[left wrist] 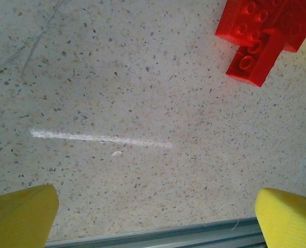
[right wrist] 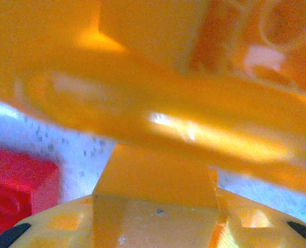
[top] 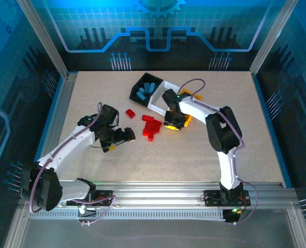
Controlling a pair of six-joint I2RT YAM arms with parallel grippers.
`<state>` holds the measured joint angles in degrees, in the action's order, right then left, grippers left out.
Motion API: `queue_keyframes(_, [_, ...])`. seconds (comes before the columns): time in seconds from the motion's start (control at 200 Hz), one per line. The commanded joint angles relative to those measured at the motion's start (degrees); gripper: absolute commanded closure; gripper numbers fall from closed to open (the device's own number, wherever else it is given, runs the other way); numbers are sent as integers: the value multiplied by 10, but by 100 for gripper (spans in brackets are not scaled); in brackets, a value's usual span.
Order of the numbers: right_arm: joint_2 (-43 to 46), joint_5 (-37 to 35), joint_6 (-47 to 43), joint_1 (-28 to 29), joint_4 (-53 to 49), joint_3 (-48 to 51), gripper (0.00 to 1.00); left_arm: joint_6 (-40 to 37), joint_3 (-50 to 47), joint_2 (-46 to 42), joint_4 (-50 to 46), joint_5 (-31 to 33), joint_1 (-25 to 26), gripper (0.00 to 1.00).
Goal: Sort the legos into containers by color
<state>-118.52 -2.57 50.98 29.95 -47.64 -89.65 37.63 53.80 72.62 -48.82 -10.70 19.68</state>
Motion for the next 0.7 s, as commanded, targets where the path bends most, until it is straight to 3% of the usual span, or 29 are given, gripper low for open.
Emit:
queue_keyframes(0.0, [90,-3,-18,2,-13,17,60,16,-6,12,11,0,4,1])
queue_keyframes(0.18, [116,-42,-58,-21,-33,-7,60,15,2,35,22,-6,12,1])
queue_keyframes(0.535, [-15,-75,-120,-96,-37,-148,58,-2,79,98,-10,19,12,1])
queue_keyframes(0.695, [-56,-68,-139,-109,-65,-217,39,9,105,123,-10,-1,-28,1])
